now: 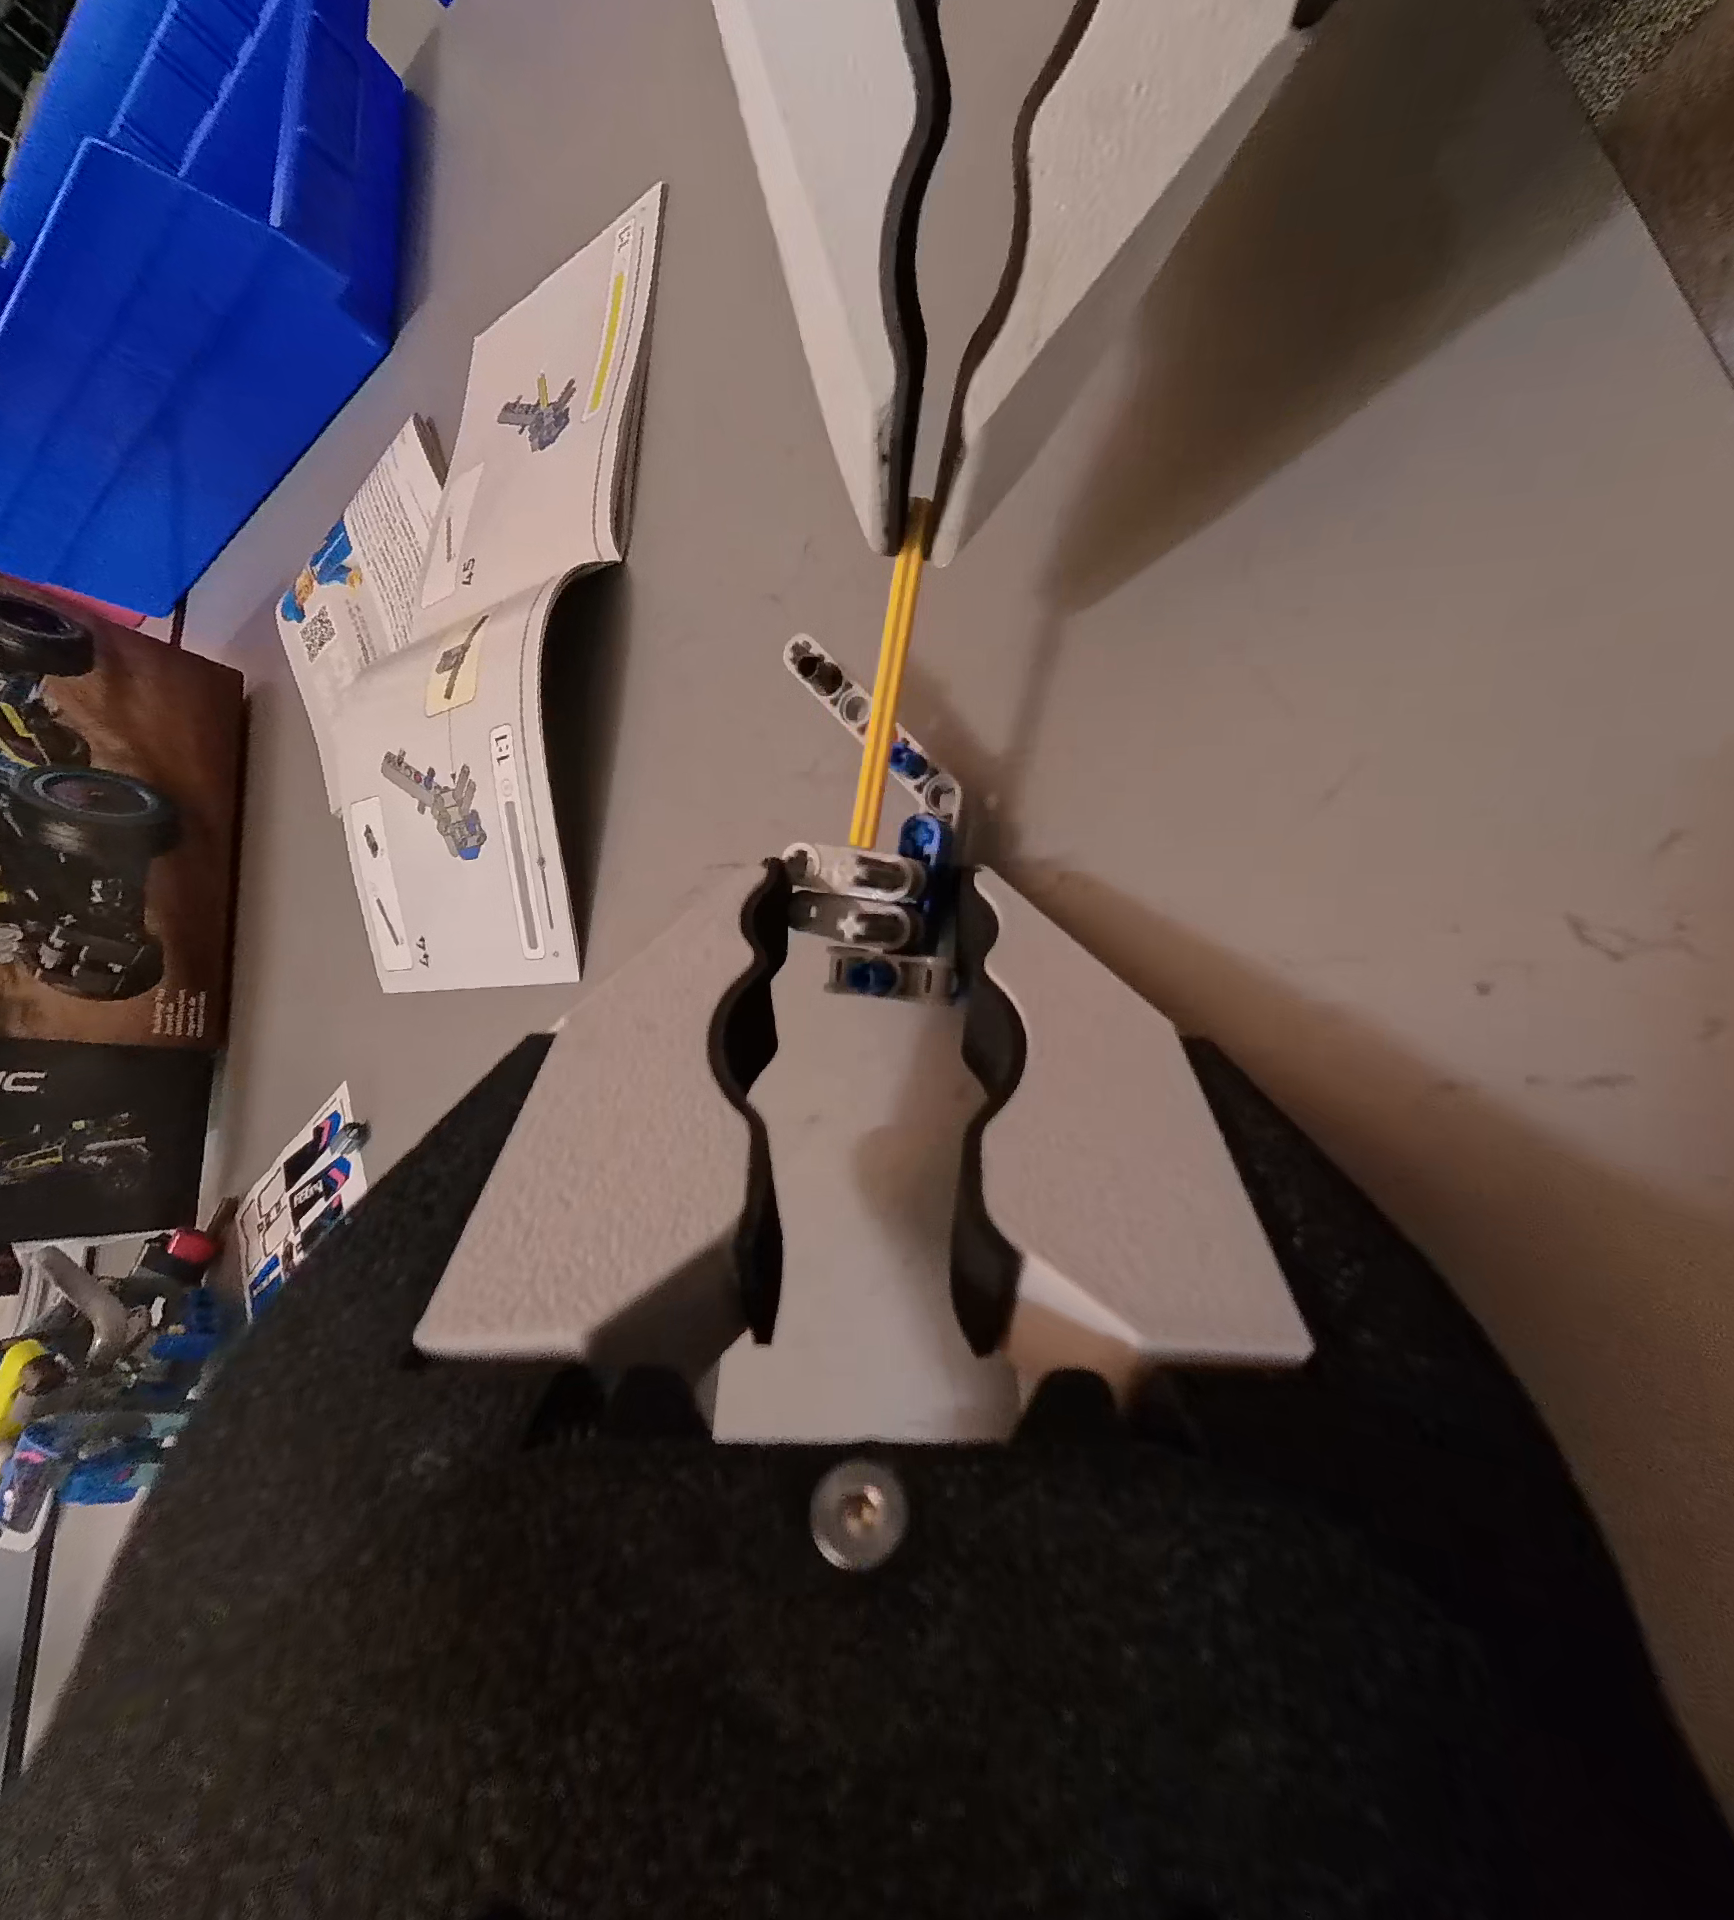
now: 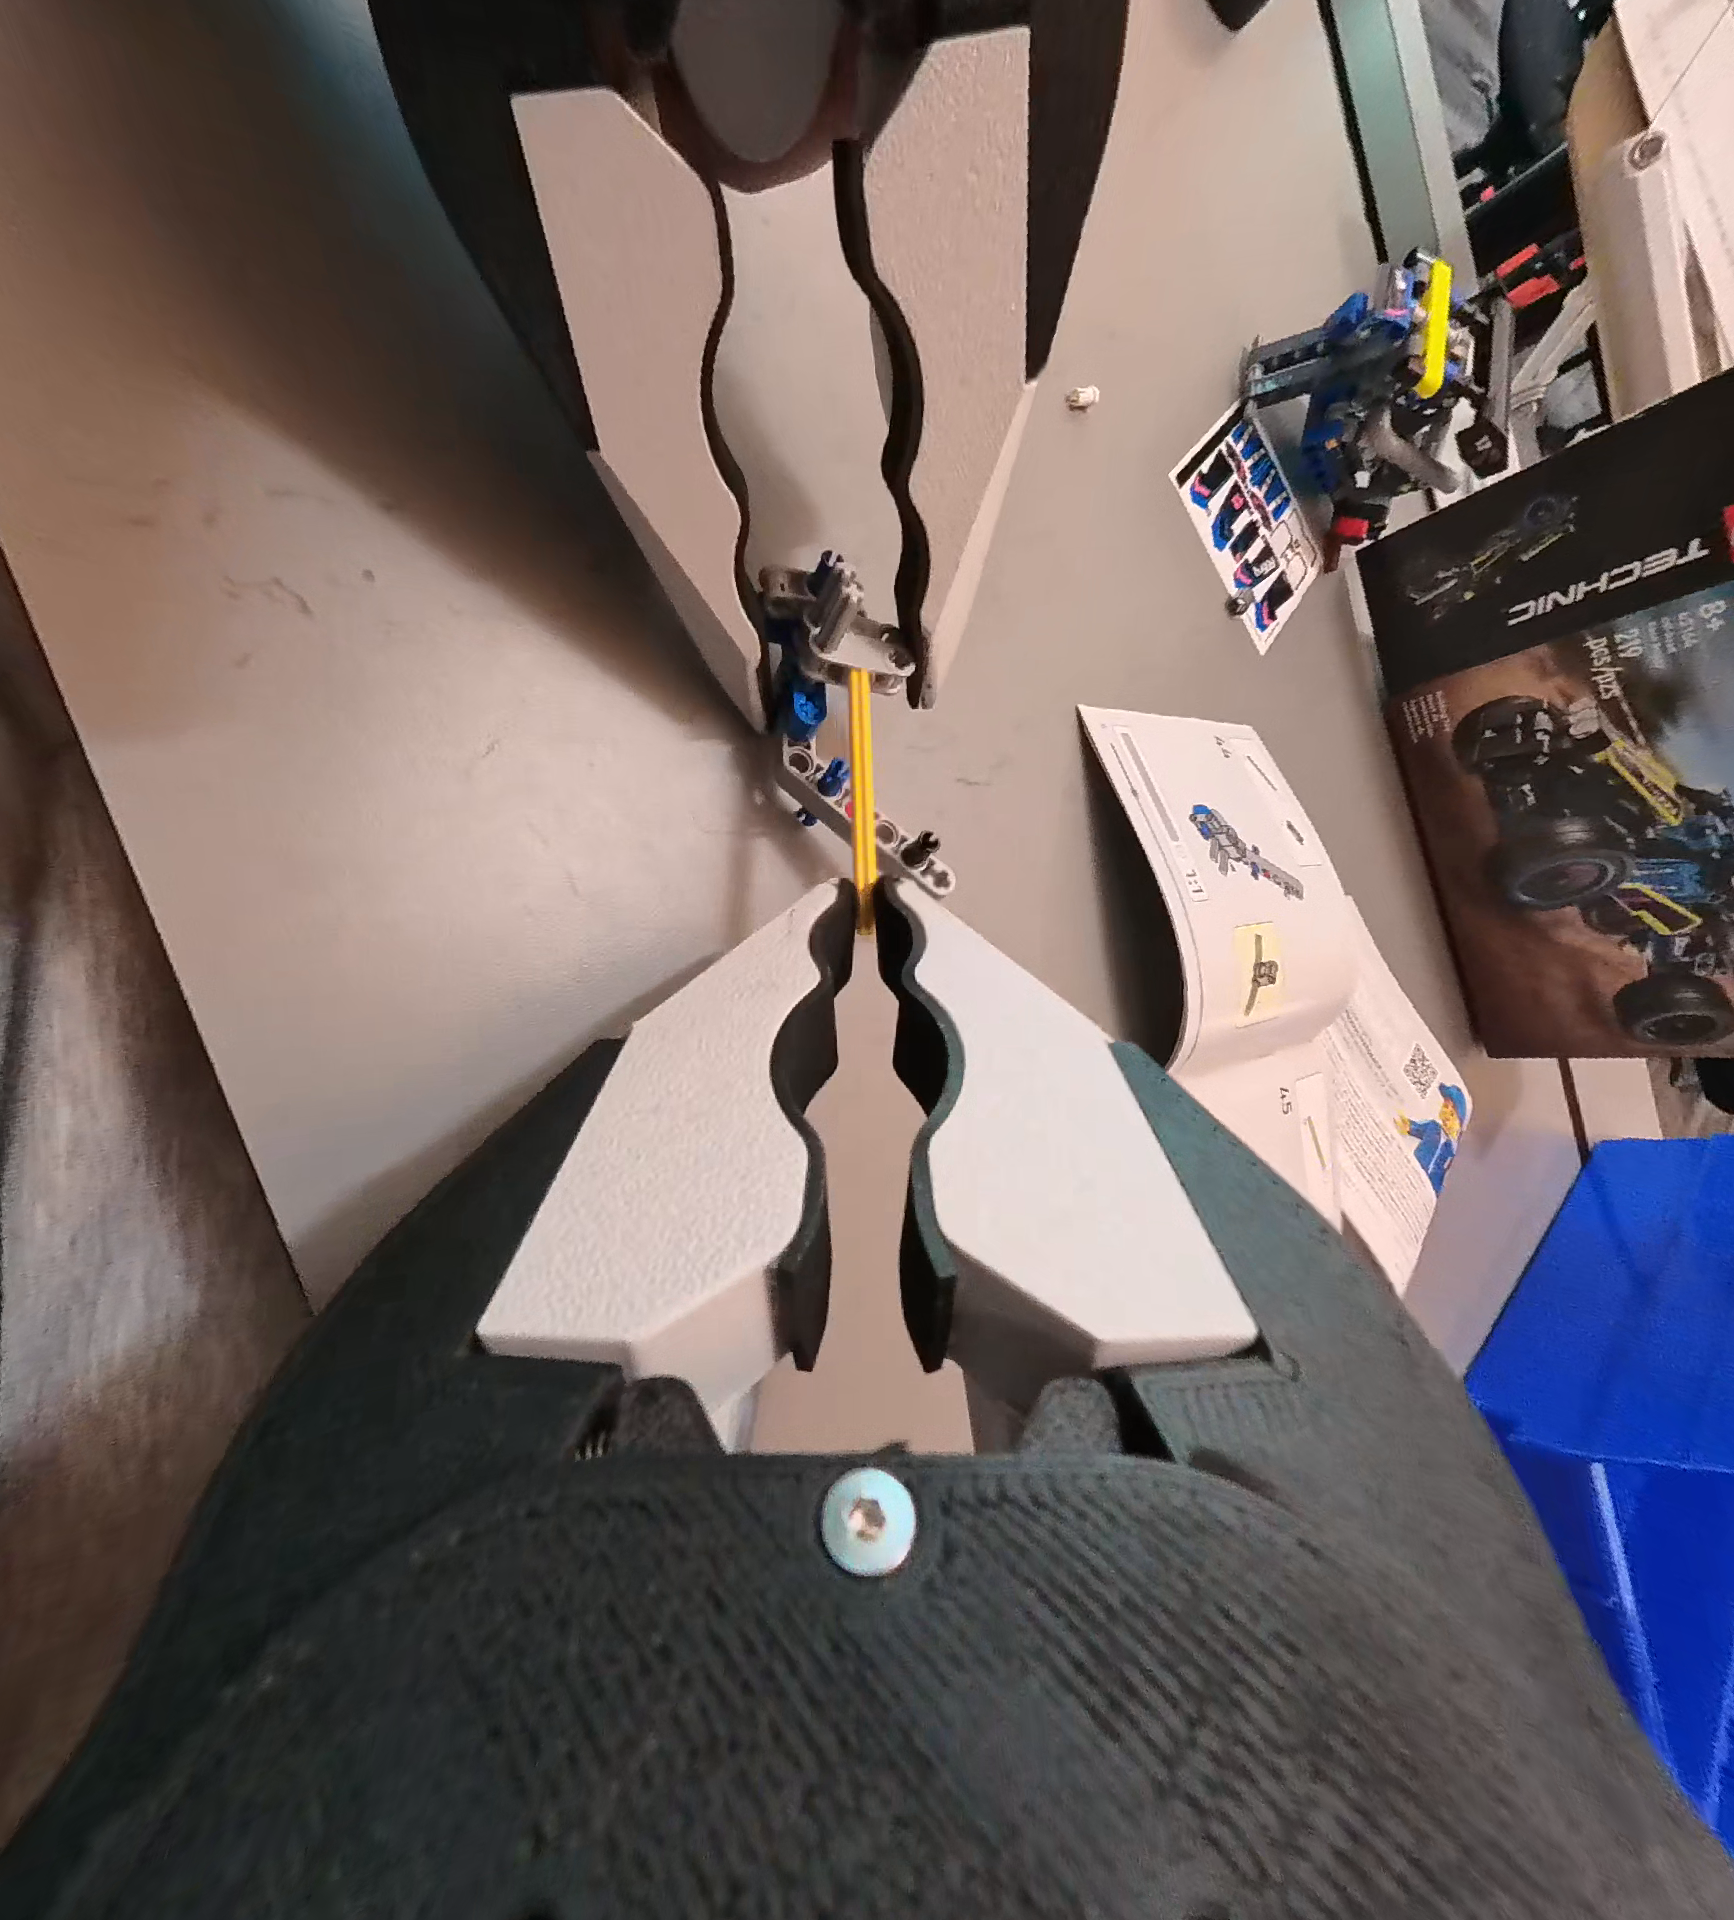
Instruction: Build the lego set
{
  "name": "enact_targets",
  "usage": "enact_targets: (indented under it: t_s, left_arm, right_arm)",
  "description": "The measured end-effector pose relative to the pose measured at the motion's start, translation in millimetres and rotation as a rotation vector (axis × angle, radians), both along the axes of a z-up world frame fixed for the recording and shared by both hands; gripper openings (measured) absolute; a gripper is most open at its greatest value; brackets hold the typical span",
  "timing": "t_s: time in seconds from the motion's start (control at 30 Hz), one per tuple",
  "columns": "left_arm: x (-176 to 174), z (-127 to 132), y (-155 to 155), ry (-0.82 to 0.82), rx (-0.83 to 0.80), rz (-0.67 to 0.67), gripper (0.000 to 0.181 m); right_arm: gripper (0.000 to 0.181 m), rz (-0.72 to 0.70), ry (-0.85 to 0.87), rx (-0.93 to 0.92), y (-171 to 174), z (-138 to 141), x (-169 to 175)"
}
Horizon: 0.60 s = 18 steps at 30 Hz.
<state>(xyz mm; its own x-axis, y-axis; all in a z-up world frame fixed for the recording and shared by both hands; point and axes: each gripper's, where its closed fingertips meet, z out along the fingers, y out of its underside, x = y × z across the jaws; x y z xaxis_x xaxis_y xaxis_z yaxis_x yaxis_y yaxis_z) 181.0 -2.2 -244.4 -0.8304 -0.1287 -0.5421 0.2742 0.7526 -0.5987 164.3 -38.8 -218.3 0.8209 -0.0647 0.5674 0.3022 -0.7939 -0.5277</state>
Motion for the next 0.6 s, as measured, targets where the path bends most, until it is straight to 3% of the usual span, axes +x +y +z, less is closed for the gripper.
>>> enact_targets:
  t_s: [0.4,0.6]
  left_arm:
    - [0,1,0,0.014,0.01,0.013,0.029]
    - [0,-2,5,0.104,-0.014,0.039,0.029]
  right_arm:
    - [0.003,0.056,-0.107,-0.125,8,0,2]
    - [0.003,0.111,-0.09,-0.083,13,-3,7]
